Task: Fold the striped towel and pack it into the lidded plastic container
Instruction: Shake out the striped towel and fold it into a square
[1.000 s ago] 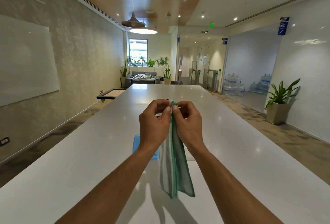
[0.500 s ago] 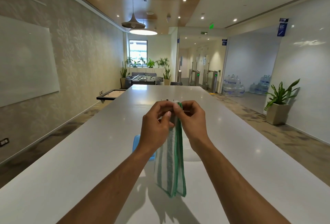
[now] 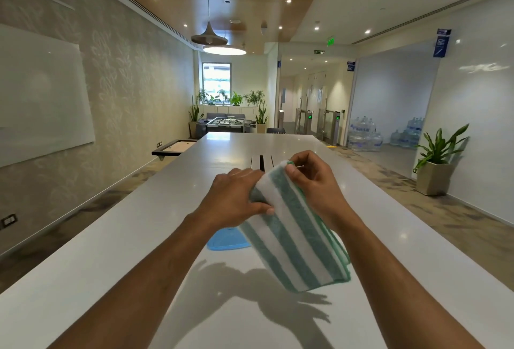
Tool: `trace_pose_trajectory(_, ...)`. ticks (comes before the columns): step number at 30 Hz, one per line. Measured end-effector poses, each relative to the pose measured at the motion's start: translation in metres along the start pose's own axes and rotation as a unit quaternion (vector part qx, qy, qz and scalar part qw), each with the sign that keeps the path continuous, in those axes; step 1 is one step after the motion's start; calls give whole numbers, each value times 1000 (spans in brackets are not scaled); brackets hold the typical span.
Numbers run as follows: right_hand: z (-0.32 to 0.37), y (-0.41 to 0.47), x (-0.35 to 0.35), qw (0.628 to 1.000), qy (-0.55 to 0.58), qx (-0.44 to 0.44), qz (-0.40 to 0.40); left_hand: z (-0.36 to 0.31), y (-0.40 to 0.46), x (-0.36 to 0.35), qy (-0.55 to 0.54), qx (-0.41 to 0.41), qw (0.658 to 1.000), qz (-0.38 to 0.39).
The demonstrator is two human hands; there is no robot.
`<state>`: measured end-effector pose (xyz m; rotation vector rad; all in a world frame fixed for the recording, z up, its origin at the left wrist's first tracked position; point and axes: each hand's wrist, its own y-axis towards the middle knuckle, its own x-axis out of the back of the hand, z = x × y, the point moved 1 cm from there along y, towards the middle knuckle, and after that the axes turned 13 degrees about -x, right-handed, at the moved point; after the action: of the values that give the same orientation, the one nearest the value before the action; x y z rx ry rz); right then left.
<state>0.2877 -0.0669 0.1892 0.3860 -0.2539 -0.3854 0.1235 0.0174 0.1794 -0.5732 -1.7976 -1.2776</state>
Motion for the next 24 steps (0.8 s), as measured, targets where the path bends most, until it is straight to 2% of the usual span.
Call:
trace_pose_trajectory(6,-9,-1,16,998,3,-29,-48,14,3,12,-42,54,997,-36)
trace_pose_trajectory(8,-15,-2,20,996,22,-45,-69,21,1,17,-104,63,992,-43)
trace_pose_trajectory(10,-21,-3,24,992,58,-65,-89,27,-2,21,-230,80,967,-79)
trace_pose_trajectory(12,-24,-3,26,988,87,-85,-99,28,-6,20,-341,89,927,-127)
trace_pose_trajectory(15,-24,-3,23,985,99,-92,-110,27,-8,11,-428,103,881,-175)
trace_pose_trajectory(17,-21,-2,19,982,62,-54,-170,21,-7,6,-454,104,864,-193)
trace_pose_trajectory(19,-13,-4,11,972,-19,31,-232,15,-5,1,-442,101,869,-197)
trace_pose_trajectory(20,-9,-5,4,967,-73,83,-231,12,-4,-1,-427,94,878,-194)
trace_pose_trajectory(22,-3,-5,-11,961,-176,133,-165,5,-2,-4,-409,73,891,-184)
trace_pose_trajectory(24,-3,-4,-23,956,-259,104,-92,-1,0,-5,-407,43,895,-177)
